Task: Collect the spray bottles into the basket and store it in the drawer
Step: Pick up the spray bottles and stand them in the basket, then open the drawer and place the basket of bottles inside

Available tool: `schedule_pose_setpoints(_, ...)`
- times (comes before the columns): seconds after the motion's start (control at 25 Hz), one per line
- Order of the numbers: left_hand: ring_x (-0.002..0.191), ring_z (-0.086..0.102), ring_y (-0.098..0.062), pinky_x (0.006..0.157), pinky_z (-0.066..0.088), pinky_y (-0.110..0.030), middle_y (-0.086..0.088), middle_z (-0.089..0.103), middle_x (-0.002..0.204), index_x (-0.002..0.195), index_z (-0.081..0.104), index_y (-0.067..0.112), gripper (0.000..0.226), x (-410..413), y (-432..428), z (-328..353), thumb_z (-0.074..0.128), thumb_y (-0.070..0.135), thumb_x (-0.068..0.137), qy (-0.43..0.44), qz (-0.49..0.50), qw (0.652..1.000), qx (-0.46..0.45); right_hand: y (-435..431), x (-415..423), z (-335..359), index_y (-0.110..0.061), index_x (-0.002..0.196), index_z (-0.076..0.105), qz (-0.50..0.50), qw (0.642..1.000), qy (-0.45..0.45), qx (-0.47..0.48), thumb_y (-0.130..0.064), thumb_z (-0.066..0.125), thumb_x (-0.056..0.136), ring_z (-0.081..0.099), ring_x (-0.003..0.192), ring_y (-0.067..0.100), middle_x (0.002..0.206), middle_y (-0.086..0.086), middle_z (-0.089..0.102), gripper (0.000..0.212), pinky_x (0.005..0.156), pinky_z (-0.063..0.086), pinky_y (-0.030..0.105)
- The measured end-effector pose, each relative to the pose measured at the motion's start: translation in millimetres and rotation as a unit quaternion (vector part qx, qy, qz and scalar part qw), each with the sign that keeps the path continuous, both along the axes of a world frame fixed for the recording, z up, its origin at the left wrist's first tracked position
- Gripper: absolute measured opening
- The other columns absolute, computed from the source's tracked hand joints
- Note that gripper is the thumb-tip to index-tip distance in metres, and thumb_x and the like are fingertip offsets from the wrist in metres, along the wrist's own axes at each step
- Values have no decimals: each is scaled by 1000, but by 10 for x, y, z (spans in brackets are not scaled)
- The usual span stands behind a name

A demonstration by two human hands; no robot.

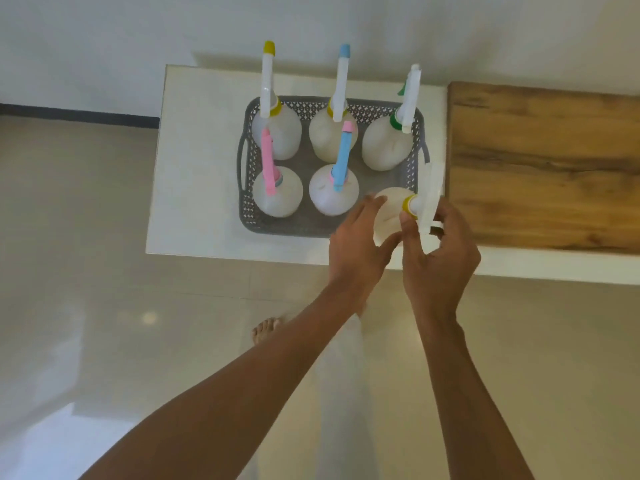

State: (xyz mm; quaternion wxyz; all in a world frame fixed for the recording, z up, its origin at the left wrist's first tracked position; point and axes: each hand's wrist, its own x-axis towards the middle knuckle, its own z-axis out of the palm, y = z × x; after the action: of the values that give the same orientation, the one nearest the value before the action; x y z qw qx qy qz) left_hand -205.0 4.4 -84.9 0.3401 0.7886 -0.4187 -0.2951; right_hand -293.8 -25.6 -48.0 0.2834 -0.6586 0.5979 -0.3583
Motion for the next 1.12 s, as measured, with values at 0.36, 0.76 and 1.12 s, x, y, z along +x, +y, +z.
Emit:
schedule_pose_setpoints(0.36,108,69,-30,93,55,-47,0,58,144,144,48,22,59,-51,-653,-320,69,35,90,-85,36,989,113,-715,-27,-520,-7,120,67,76,996,-17,38,-22,74,90,64,99,11,111,-1,70,34,86,48,8)
schedule_pose_setpoints(0.76,112,67,-35,92,54,-48,-4,48,153,150,40,17,64,58,-692,-478,66,29,93,-101,-31,982,154,-768,79,-664,-5,121,64,76,995,-3,66,-28,79,86,66,104,15,118,8,71,44,89,56,25)
schedule_pose_setpoints(1.12,95,73,-5,72,63,-33,10,70,126,125,67,23,34,251,579,-198,66,35,93,-52,97,993,40,-277,-202,-715,-6,136,51,38,997,-2,68,-25,81,83,60,112,26,133,10,53,64,85,57,45)
